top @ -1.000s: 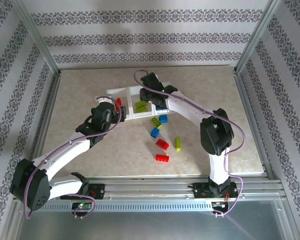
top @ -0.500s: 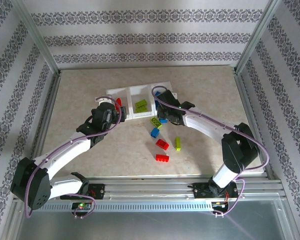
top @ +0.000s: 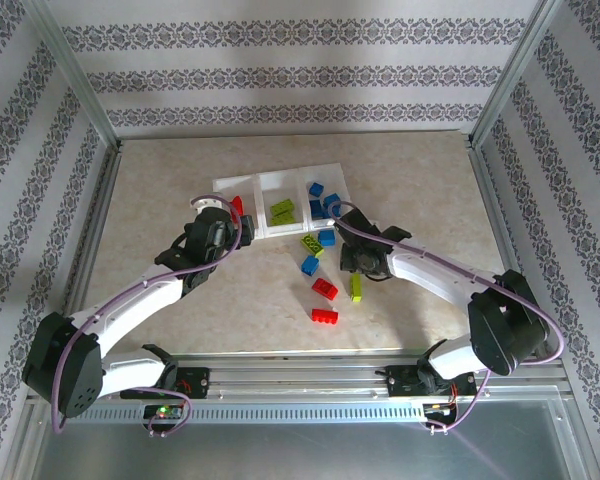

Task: Sort the legos into containers by color
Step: Pick up the lego from the bottom-center of the table.

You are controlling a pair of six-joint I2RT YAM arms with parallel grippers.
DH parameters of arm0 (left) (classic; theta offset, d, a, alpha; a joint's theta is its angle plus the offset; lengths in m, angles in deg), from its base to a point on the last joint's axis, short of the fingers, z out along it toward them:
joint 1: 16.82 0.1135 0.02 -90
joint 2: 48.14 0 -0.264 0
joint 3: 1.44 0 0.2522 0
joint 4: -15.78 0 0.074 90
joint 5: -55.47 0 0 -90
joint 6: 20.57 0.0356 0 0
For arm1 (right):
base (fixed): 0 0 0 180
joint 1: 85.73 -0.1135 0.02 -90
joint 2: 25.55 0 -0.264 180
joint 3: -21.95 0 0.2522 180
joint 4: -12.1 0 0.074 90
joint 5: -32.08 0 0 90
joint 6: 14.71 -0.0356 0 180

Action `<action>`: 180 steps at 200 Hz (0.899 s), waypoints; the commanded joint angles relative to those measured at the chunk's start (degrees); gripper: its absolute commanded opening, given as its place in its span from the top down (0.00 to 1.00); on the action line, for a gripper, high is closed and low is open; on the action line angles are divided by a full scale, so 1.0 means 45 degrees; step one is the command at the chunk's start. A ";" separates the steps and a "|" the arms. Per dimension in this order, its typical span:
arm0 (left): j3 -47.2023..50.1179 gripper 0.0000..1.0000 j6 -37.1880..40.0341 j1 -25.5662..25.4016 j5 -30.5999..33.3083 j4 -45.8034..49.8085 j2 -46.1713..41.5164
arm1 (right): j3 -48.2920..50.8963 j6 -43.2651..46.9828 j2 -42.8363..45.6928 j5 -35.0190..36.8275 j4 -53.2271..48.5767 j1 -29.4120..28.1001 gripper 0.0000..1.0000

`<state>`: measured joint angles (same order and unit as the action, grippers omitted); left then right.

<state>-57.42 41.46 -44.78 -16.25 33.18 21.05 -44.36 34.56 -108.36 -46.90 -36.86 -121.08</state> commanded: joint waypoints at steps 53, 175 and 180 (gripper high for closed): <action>0.0153 0.00 -0.0477 0.0291 -0.0038 -0.0417 0.0094 | 0.0717 -0.0480 -0.1027 -0.1560 -0.0227 -0.0099 0.53; 0.0118 0.00 -0.0524 0.0413 -0.0332 -0.0581 0.0367 | 0.0722 -0.0471 -0.2405 -0.1984 0.0108 -0.0176 0.74; 0.0105 0.00 -0.0524 0.0432 -0.0338 -0.0575 0.0390 | 0.0705 -0.0450 -0.2407 -0.1989 0.0089 -0.0181 0.75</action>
<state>-57.00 39.75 -43.99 -17.34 32.90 22.29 -41.57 33.17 -117.87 -55.00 -36.47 -121.23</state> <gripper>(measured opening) 0.995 0.275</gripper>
